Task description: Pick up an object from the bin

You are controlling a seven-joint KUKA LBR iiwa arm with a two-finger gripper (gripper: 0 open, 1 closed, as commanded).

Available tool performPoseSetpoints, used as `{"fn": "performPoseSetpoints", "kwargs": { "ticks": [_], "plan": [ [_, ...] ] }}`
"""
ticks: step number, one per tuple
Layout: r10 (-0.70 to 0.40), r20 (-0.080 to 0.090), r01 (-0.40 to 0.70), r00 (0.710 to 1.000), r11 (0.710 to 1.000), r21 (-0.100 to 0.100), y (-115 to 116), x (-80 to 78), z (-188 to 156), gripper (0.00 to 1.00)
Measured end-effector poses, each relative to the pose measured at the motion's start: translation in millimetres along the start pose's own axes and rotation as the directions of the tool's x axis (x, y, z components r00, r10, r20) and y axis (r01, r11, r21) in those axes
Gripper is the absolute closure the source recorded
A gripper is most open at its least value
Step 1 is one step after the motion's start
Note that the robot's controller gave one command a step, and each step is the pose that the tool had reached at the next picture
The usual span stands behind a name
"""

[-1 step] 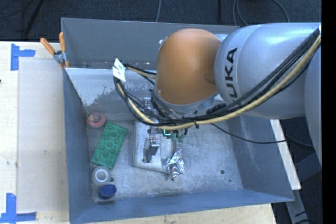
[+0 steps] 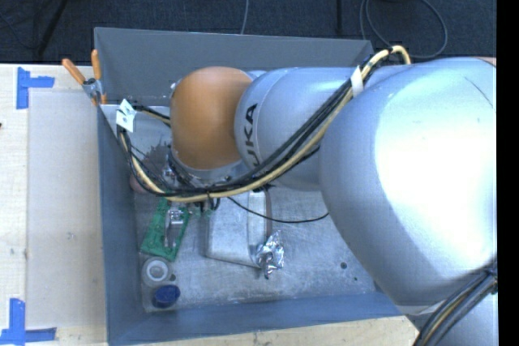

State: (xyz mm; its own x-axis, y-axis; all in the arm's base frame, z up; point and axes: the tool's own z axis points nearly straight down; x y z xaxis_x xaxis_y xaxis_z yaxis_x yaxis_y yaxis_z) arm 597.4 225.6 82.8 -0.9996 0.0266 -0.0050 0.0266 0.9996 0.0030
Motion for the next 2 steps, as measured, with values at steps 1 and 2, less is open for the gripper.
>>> {"fn": "performPoseSetpoints", "kwargs": {
  "ticks": [1, 2],
  "plan": [
    [0.003, -0.006, -0.003, 1.0, 1.0, 0.001, -0.5, -0.1, -0.1, 1.0],
    [-0.021, 0.004, 0.021, 1.0, 1.0, 0.0, 5.4, -7.1, -149.3, 1.0]
  ]
}}
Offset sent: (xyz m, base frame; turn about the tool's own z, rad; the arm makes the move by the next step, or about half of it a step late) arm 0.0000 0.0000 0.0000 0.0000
